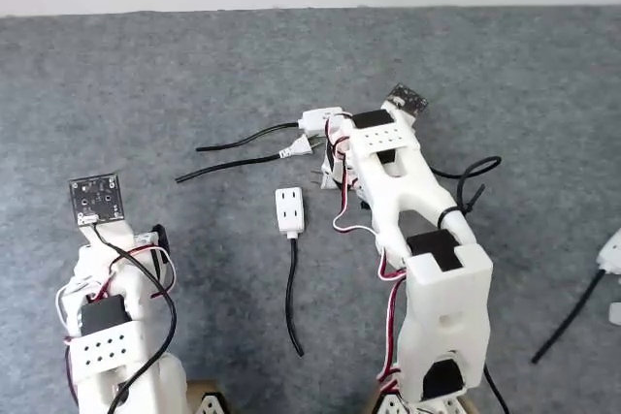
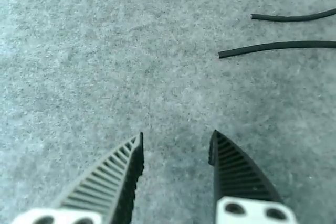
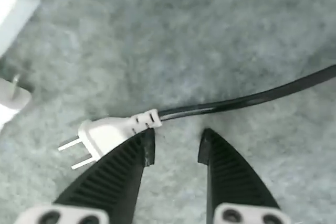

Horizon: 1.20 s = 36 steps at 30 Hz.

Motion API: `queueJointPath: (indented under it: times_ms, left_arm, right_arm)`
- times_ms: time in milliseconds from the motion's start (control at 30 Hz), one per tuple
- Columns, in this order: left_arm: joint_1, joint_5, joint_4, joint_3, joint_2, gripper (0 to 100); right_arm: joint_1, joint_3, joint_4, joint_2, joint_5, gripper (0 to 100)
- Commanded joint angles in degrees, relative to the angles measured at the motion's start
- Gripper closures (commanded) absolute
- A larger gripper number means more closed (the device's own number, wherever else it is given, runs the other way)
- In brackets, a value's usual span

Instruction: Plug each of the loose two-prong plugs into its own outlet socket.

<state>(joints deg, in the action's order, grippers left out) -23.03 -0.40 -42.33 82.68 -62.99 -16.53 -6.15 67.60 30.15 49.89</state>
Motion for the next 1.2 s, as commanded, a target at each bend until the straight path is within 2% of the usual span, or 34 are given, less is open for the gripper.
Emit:
queueJointPath:
  times_ms: [0, 233, 500, 833, 1067, 1167]
  left_arm:
    - [0.0, -0.4, 0.0, -0.1, -0.8, 80]
    - [0.0, -0.4, 0.0, -0.1, -0.8, 80]
    - [0.0, -0.4, 0.0, -0.1, -0.8, 80]
    - [0.0, -0.4, -0.1, -0.1, -0.8, 80]
    - [0.0, -0.4, -0.1, -0.1, -0.8, 80]
    - [0.0, -0.4, -0.1, -0.1, -0.8, 80]
  right_arm:
    - [0.5, -4.1, 0.6, -0.1, 0.4, 85.5]
    - [-2.3, -4.3, 0.8, -5.1, 0.7, 85.5]
    - [-2.4, -4.4, 0.6, -6.0, 1.1, 85.5]
    - [-2.4, -4.1, -9.4, -5.7, 3.6, 85.4]
    - [-2.3, -4.9, -9.8, -2.6, 3.5, 85.2]
    - [-2.8, -5.4, -9.0, -1.7, 3.5, 79.9]
